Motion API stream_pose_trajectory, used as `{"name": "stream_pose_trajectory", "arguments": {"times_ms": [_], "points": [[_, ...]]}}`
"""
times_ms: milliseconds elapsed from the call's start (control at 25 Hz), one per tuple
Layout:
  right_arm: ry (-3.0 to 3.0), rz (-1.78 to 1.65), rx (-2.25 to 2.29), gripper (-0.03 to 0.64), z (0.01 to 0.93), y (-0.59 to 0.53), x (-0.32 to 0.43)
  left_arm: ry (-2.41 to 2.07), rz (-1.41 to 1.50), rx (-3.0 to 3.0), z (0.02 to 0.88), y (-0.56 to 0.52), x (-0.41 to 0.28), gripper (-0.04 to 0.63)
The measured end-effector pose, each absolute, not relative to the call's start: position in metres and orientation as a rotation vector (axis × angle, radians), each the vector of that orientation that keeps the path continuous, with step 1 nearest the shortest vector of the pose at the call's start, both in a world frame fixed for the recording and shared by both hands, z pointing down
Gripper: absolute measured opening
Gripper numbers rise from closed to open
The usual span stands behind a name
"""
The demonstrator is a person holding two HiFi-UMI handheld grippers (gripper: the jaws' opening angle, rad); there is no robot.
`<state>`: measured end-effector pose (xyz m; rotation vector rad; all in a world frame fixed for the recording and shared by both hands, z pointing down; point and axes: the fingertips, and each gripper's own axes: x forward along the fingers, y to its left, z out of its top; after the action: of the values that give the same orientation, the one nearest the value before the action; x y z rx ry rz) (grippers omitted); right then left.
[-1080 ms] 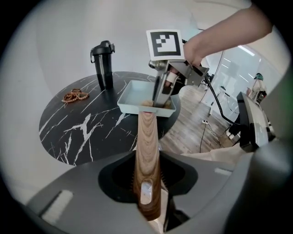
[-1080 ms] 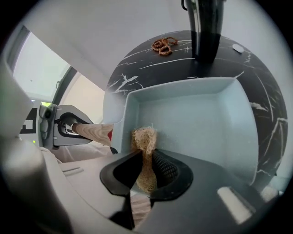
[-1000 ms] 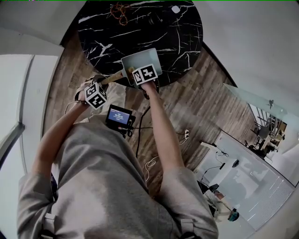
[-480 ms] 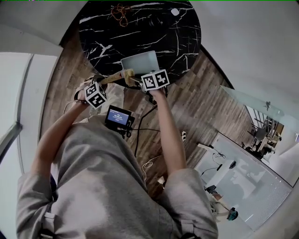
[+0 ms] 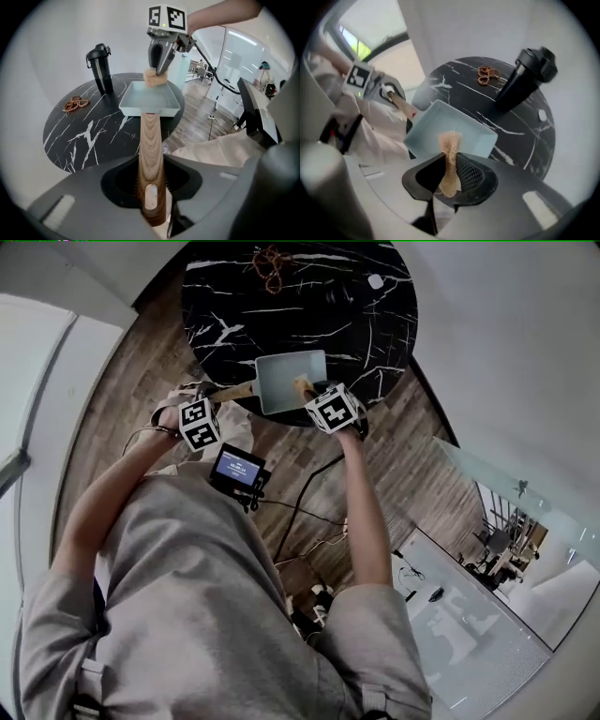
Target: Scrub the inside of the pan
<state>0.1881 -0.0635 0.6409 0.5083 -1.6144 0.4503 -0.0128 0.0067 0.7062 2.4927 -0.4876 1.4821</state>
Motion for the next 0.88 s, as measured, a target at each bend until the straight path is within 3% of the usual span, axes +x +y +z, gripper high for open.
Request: {"name": "stream_pose_trajectory", "arguments": {"times_ms": [160,320,880], "points": [[-1.368,-0.159,0.207,0.084,0.646,-0.089,0.209,-0.514,1.475,2.477,0.710,0.008,-0.012,0.112],[-1.267,-0.395,0.100,0.084,0.663,-0.127,0.215,-0.560,1.439,2.498,0.711,0.001,-0.009,0.110],[-1.004,-0.334,-0.149,0.080,0.697,-0.143,0.225,-0.625,1.425,2.477,0.712,-0.004,-0.007,0.112]]}}
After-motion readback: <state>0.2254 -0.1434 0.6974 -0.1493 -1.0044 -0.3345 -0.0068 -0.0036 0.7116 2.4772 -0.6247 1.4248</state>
